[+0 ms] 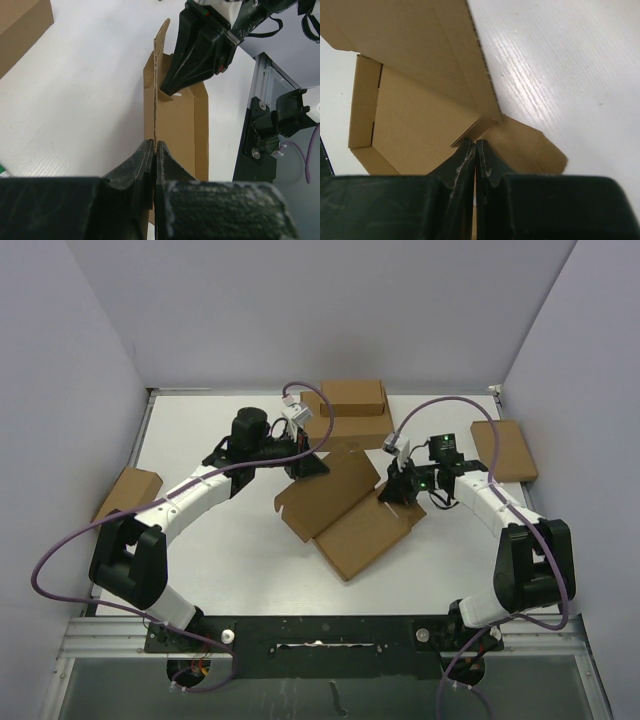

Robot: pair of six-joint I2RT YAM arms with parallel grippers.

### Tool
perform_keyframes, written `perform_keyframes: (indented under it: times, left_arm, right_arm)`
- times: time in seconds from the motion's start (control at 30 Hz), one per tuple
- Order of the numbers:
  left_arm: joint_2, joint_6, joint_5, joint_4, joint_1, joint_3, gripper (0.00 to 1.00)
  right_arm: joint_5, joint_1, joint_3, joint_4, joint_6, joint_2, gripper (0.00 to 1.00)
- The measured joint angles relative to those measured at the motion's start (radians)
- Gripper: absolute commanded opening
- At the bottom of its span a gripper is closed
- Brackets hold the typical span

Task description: Fold the paper box

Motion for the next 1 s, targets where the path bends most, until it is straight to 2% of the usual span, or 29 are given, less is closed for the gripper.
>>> perform_keyframes:
  times: [0.37, 0.6, 0.7, 0.77, 0.9, 1.0]
  left_arm:
    - [0.000, -0.040, 0.017, 0.064, 0.000, -0.033, 0.00]
    - [0.000, -0.053, -0.004, 0.094, 0.003, -0.080, 0.00]
    - [-0.002, -0.064, -0.033, 0.116, 0.009, -0.122, 0.00]
    - [-0.003, -0.070, -0.058, 0.128, 0.012, -0.151, 0.00]
    - [-0.024, -0.089, -0.098, 0.149, 0.016, -0.201, 0.00]
    - [-0.044, -0.095, -0.116, 0.150, 0.016, -0.214, 0.00]
  right_arm:
    - [0.004, 0.036, 0.017, 0.002, 0.016, 0.058, 0.00]
    - [-0.072, -0.042, 0.023, -0.071, -0.043, 0.021, 0.16]
    - [-0.142, -0.105, 0.027, -0.120, -0.083, -0.037, 0.19]
    - [-0.179, -0.146, 0.027, -0.149, -0.106, -0.088, 0.17]
    - [-0.177, -0.187, 0.019, -0.171, -0.141, -0.177, 0.02]
    - [-0.129, -0.185, -0.005, -0.193, -0.167, -0.209, 0.00]
